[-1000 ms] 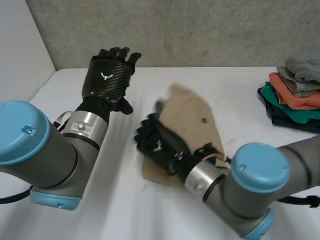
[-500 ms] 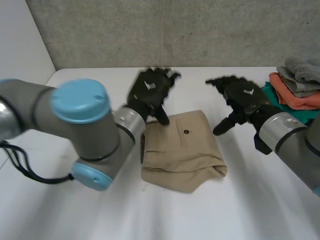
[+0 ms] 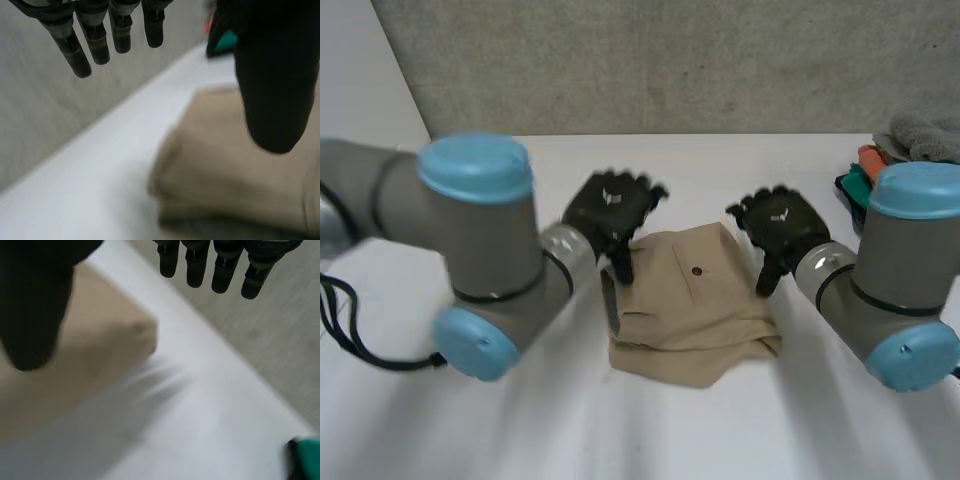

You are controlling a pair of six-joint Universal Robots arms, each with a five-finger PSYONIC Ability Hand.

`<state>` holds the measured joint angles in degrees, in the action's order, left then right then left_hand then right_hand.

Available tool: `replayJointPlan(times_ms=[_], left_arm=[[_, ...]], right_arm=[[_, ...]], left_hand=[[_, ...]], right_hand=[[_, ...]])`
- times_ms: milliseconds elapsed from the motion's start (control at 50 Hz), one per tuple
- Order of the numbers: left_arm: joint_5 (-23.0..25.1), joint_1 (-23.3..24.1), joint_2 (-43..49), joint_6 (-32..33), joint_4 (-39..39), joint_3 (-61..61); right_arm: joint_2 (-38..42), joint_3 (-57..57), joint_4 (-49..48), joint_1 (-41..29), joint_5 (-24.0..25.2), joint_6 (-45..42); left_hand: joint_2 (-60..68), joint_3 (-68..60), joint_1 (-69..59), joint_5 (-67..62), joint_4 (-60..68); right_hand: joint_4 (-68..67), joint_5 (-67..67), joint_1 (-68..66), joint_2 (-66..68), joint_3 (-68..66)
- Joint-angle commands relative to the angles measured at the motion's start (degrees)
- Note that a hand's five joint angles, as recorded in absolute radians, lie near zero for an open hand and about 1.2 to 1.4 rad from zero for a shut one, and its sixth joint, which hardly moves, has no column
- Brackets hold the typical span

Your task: Fold the laundry.

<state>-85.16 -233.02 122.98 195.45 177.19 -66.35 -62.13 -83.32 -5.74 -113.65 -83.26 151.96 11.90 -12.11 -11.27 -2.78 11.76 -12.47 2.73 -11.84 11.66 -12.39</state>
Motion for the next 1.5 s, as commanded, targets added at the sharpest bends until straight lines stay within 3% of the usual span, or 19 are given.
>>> replayJointPlan(times_ms=[20, 40, 120, 220, 540, 760, 840, 920, 1060, 1220, 1300, 1420, 1500], left_arm=[[17.28, -2.79, -7.13, -0.51, 0.35, 1.22], [21.22, -3.4, -8.97, -0.77, 0.18, 1.66], [28.62, -5.15, -12.41, -3.92, -0.79, 1.75], [33.38, -6.48, -13.03, -9.2, -1.85, 1.93], [33.83, -6.31, -11.89, -11.14, -0.97, 1.14], [30.75, -5.96, -11.36, -11.05, 0.52, 0.61], [30.58, -5.95, -11.27, -11.14, 1.05, 0.52], [30.49, -5.95, -11.1, -11.05, 1.14, 0.52], [30.4, -6.13, -11.62, -11.14, 1.14, 0.52], [29.0, -6.13, -14.43, -11.14, 1.32, 0.61], [28.64, -6.04, -15.23, -11.23, 1.58, 0.52], [28.73, -5.69, -15.23, -11.14, 1.84, -1.32], [28.73, -5.25, -15.31, -11.05, 2.28, -2.64]], right_arm=[[-10.46, -14.22, -11.73, -4.82, 2.23, -0.18], [-10.47, -15.89, -12.7, -5.53, 2.75, -0.18], [-10.38, -23.27, -15.87, -7.64, 4.34, -0.27], [-8.98, -29.08, -21.31, -8.26, 4.6, -0.26], [2.18, -28.92, -38.71, -7.91, 3.99, -1.58], [5.26, -22.85, -39.61, -7.91, 3.72, -2.64], [6.58, -20.13, -39.69, -7.91, 4.16, -2.46], [8.52, -16.26, -39.43, -7.73, 3.99, -1.94], [5.89, -9.24, -39.52, -7.29, 3.29, -0.44], [-0.44, 1.92, -37.68, -0.53, 2.05, 3.07], [-3.25, 9.22, -36.36, 6.05, 2.23, 5.44], [-1.95, 20.73, -33.55, 19.32, 4.16, 13.43], [2.62, 23.9, -33.45, 29.69, 8.9, 18.36]], left_hand=[[2.52, -2.31, -3.15, -1.64, 2.66], [2.52, -2.31, -3.15, -1.64, 2.66], [2.52, -2.31, -3.15, -1.64, 2.66], [2.69, -2.48, -3.32, -1.8, 2.83], [2.85, -2.65, -3.49, -1.97, 3.0], [2.85, -2.65, -3.49, -1.97, 3.0], [2.85, -2.65, -3.49, -1.97, 3.0], [2.85, -2.65, -3.49, -1.97, 3.0], [3.02, -2.82, -3.66, -2.14, 3.17], [3.19, -2.98, -3.83, -2.31, 3.34], [3.02, -2.82, -3.66, -2.14, 3.17], [3.02, -2.82, -3.66, -2.14, 3.17], [3.02, -2.82, -3.66, -2.14, 3.17]], right_hand=[[2.47, -2.73, 1.84, -1.66, 2.39], [2.47, -2.73, 1.84, -1.66, 2.39], [2.47, -2.73, 1.84, -1.66, 2.39], [2.47, -2.73, 1.84, -1.66, 2.39], [2.47, -2.73, 1.84, -1.66, 2.39], [2.47, -2.73, 1.84, -1.66, 2.39], [-15.39, 15.13, -16.02, 16.2, -15.47], [-66.77, 66.51, -67.4, 67.58, -66.85], [-67.53, 67.27, -68.16, 68.34, -67.61], [-67.53, 67.27, -68.16, 68.34, -67.61], [-67.53, 67.27, -68.16, 68.34, -67.61], [-67.53, 67.27, -68.16, 68.34, -67.61], [-67.53, 67.27, -68.16, 68.34, -67.61]])
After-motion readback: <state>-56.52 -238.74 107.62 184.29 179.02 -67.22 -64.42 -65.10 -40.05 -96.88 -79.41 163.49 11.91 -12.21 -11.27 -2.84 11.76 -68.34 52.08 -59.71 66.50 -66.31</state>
